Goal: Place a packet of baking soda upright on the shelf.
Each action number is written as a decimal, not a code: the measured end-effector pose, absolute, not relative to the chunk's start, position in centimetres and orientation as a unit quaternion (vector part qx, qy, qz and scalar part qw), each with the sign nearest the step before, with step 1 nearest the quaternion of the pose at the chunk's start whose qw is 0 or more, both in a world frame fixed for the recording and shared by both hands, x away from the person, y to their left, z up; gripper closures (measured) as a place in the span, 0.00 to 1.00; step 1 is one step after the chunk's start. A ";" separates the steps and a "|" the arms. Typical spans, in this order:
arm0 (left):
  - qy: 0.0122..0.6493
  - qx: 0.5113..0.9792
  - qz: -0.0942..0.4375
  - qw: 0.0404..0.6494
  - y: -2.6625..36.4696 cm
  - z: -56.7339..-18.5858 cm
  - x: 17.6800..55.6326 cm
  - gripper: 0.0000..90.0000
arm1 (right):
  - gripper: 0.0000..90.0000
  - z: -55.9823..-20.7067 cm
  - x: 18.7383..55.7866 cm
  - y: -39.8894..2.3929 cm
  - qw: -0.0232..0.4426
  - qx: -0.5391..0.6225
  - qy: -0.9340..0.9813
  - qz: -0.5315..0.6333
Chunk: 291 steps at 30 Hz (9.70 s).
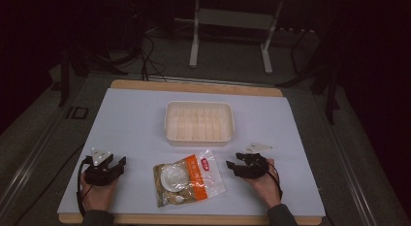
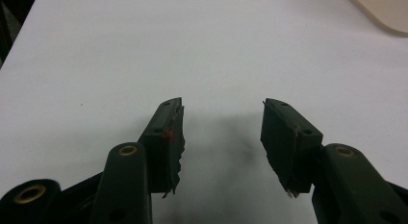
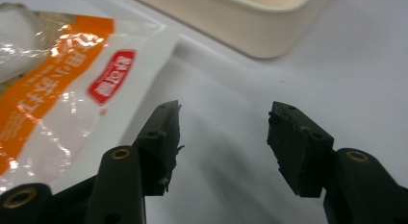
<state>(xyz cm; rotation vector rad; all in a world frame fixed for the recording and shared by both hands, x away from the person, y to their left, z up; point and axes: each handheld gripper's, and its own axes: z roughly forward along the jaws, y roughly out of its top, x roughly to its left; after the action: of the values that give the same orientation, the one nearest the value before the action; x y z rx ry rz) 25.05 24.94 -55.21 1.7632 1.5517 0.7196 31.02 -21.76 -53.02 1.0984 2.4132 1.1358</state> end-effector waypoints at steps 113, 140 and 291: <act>0.576 0.689 0.293 0.329 24.3 -55.2 25.0 0.54 | 1.00 -48.9 30.9 -13.4 -0.129 0.330 0.810 0.467; 0.579 0.686 0.292 0.329 24.4 -55.2 24.9 0.53 | 1.00 -42.5 29.6 -11.7 -0.110 0.281 0.799 0.520; 0.565 0.699 0.296 0.323 24.1 -55.2 24.9 0.57 | 1.00 -38.5 40.1 -4.6 0.121 0.411 0.721 0.544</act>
<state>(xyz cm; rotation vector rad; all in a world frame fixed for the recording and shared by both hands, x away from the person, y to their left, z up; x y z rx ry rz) 24.93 24.06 -55.20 1.8341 1.4832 0.7776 40.10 -4.58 -38.49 1.2009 2.1061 1.5894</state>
